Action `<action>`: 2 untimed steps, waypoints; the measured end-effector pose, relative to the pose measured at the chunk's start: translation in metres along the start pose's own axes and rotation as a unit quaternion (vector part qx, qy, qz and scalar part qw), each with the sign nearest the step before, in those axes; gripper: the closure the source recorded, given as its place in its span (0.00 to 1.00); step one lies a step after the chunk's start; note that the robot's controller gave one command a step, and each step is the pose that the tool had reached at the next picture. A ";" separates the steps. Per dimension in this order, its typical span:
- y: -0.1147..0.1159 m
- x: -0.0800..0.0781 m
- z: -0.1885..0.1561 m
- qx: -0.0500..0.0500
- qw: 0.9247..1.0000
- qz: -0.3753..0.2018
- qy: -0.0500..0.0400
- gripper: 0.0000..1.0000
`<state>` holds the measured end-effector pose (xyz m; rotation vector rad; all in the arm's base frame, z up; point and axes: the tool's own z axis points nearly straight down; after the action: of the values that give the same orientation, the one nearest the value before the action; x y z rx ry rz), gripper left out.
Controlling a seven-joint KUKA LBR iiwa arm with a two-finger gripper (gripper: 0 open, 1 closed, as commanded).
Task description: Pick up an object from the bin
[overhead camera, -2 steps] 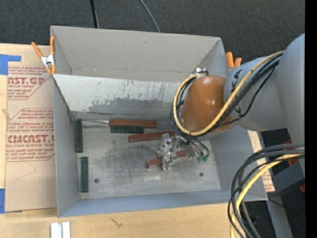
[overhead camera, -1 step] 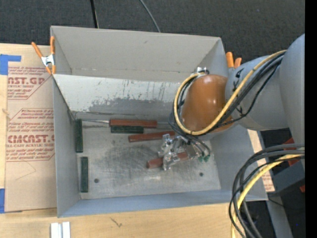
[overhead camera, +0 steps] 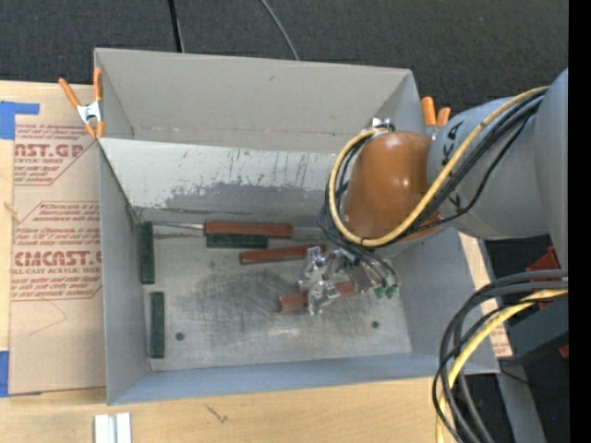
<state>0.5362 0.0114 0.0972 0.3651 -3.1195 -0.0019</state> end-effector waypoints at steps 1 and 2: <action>0.000 -0.001 -0.013 0.000 1.000 0.000 0.000 1.00; 0.000 -0.001 -0.029 0.000 1.000 0.000 -0.001 1.00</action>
Offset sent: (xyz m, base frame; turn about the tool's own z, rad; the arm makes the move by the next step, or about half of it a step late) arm 0.0000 -0.0002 0.0523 0.0000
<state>0.5369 0.0117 0.1257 0.3659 -3.1209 -0.0007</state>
